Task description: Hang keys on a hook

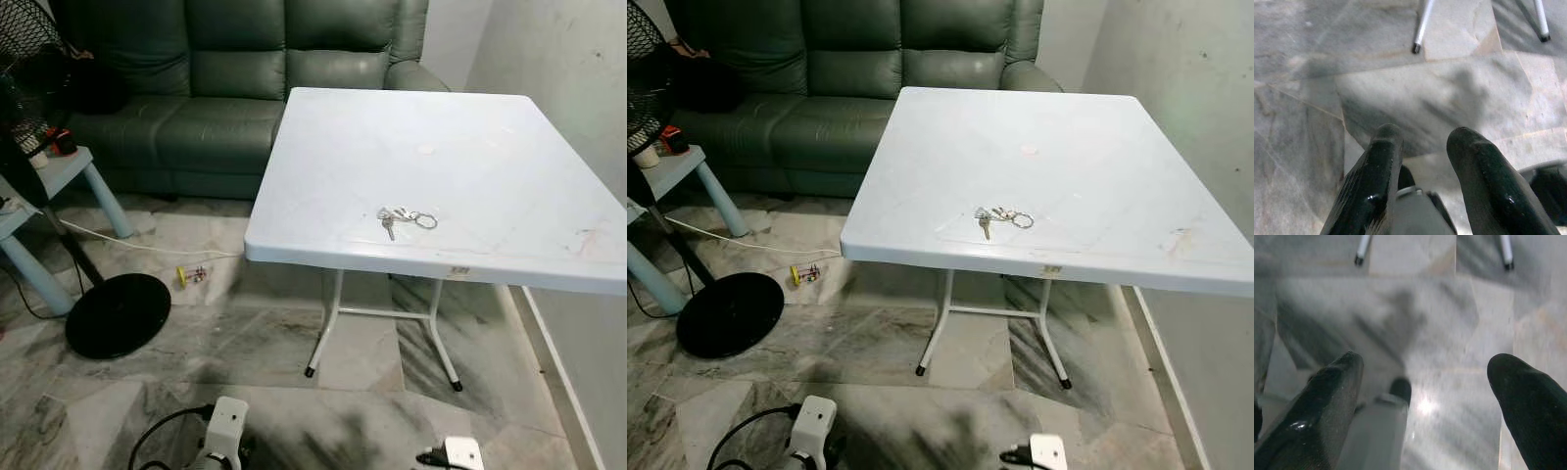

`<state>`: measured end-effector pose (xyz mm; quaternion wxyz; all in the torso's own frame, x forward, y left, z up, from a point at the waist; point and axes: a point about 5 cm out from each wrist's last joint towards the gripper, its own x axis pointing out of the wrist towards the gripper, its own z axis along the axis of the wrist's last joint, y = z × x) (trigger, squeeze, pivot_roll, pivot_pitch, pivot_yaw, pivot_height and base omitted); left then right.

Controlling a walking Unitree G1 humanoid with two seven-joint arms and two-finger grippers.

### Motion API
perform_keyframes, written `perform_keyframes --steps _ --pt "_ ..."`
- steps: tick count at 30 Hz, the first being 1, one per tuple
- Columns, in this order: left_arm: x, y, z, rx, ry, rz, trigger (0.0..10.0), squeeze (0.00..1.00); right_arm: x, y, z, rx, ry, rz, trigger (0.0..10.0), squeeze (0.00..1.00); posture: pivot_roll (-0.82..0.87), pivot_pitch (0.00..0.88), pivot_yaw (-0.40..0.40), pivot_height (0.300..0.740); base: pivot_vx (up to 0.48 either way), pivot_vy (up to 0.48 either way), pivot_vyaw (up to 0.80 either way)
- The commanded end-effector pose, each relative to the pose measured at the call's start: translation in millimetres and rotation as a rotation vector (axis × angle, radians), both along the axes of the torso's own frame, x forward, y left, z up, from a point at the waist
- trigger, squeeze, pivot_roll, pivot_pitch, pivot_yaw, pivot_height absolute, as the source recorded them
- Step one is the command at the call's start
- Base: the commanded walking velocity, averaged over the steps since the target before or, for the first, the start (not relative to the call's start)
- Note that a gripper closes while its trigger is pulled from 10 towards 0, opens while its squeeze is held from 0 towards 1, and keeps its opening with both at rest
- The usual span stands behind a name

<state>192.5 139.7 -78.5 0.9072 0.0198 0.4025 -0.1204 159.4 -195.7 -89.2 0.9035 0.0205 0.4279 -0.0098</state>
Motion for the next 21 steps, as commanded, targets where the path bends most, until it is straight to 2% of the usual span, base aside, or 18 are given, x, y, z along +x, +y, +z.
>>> perform_keyframes --steps 1,3,6,9,16,21 --pt "48.2 -20.9 29.7 -0.044 -0.146 -0.015 10.0 0.0 11.7 -0.3 6.2 0.011 -0.059 -0.009 10.0 0.0 0.09 0.0 -0.016 0.74 0.0 0.0 0.0" --pt "65.3 -28.7 43.5 -0.077 -0.213 0.0 10.0 0.0 20.9 -0.1 11.3 0.015 -0.102 -0.009 10.0 0.0 0.08 0.0 -0.014 0.74 0.0 0.0 0.0" --pt "81.3 -31.0 57.7 -0.122 -0.28 0.036 10.0 0.0 35.5 0.8 20.4 0.03 -0.182 -0.015 10.0 0.0 0.08 0.0 -0.014 0.74 0.0 0.0 0.0" --pt "104.8 -31.7 81.7 -0.192 -0.386 0.075 10.0 0.0 57.6 4.6 36.8 0.057 -0.319 -0.01 10.0 0.0 0.07 0.0 -0.006 0.74 0.0 0.0 0.0" --pt "128.8 -28.8 114.9 -0.251 -0.564 0.071 10.0 0.0 83.8 2.8 65.6 0.067 -0.54 -0.008 10.0 0.0 0.06 0.0 0.005 0.74 0.0 0.0 0.0" --pt "137.5 -20.5 128.5 -0.301 -0.626 0.137 10.0 0.0 92.8 -2.5 83.2 0.07 -0.668 -0.03 10.0 0.0 0.07 0.0 0.003 0.74 0.0 0.0 0.0"
